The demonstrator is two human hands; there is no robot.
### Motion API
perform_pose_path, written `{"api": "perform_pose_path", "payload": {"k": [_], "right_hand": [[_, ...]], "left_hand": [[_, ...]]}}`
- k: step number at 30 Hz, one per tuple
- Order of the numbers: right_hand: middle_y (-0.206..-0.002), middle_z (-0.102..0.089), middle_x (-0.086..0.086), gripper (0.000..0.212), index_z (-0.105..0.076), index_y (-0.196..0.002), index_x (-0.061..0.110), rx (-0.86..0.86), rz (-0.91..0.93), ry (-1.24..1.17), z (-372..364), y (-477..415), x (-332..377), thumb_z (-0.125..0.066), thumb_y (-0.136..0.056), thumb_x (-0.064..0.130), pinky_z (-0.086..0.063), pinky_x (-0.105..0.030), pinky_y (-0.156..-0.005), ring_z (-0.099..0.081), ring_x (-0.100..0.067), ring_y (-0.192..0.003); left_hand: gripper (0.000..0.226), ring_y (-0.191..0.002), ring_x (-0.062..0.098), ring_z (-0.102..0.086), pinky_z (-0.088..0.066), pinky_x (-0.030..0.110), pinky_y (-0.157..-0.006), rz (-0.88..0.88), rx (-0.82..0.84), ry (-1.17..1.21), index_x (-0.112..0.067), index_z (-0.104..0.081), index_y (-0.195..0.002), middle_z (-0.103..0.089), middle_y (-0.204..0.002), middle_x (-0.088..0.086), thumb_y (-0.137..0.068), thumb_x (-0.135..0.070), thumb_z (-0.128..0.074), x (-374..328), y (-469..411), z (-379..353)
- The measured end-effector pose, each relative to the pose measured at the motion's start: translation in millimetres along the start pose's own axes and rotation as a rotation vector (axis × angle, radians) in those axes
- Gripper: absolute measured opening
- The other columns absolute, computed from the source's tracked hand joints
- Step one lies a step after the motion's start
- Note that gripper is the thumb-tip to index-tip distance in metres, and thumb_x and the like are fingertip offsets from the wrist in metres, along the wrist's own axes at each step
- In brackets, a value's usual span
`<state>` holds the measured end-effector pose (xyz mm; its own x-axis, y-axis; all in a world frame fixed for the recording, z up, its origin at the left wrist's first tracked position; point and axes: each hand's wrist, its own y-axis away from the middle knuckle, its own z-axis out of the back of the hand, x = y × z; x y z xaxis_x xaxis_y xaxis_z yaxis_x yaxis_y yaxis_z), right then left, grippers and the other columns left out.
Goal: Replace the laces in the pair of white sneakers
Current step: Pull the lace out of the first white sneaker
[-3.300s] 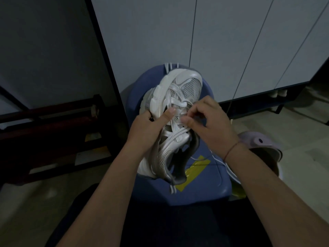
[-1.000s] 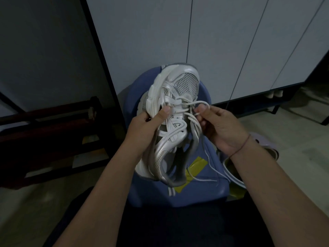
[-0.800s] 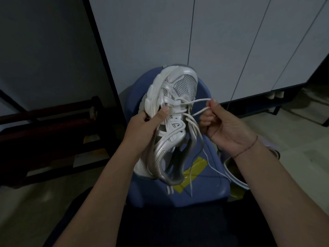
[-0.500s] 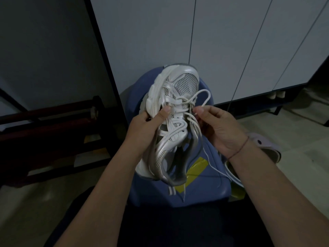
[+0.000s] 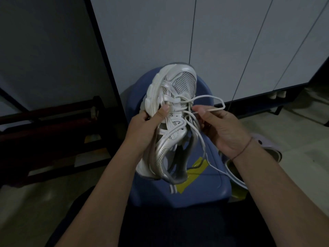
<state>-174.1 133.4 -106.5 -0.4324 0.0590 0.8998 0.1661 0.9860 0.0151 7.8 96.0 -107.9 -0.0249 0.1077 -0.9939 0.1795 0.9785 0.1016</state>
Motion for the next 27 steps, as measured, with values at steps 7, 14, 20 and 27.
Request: {"api": "perform_pose_path", "payload": {"k": [7,14,20,27], "right_hand": [[-0.053,-0.055,0.008,0.029,-0.071,-0.059,0.016,0.009,-0.041,-0.355,6.3,-3.5,14.8,-0.053,-0.080,0.025,-0.040,-0.010,-0.046,-0.046,0.001,-0.044],[-0.059,-0.057,0.005,0.017,-0.066,-0.083,0.011,-0.055,-0.047,-0.275,16.8,-6.8,13.4,-0.056,-0.080,0.025,-0.042,-0.011,-0.048,-0.048,0.000,-0.048],[-0.063,-0.067,-0.002,0.033,-0.076,-0.070,0.007,-0.007,-0.031,-0.071,-1.7,-0.9,-2.6,-0.051,-0.090,0.002,-0.050,-0.012,-0.056,-0.057,-0.006,-0.054],[-0.051,-0.054,0.009,0.022,-0.053,-0.079,0.013,-0.125,0.018,-0.336,15.3,-10.5,16.7,-0.042,-0.097,0.019,-0.039,-0.011,-0.044,-0.045,0.001,-0.041]], "left_hand": [[0.057,-0.095,0.018,-0.073,-0.054,0.042,-0.094,0.020,-0.009,-0.004,-0.016,-0.072,-0.112,-0.076,-0.099,0.000,-0.069,-0.053,-0.076,-0.9,-0.3,2.9],[0.039,-0.092,0.020,-0.073,-0.056,0.042,-0.092,0.027,-0.028,0.033,-0.014,-0.072,-0.111,-0.077,-0.096,0.003,-0.083,-0.041,-0.073,-1.0,-0.8,2.2],[0.057,-0.096,0.020,-0.072,-0.053,0.045,-0.096,0.003,-0.007,0.005,-0.015,-0.073,-0.110,-0.076,-0.099,0.003,-0.069,-0.053,-0.078,0.4,-2.1,-0.6],[0.037,-0.092,0.019,-0.073,-0.057,0.039,-0.090,0.023,-0.016,0.052,-0.013,-0.071,-0.114,-0.077,-0.097,0.003,-0.086,-0.036,-0.070,-3.1,1.2,1.7]]}}
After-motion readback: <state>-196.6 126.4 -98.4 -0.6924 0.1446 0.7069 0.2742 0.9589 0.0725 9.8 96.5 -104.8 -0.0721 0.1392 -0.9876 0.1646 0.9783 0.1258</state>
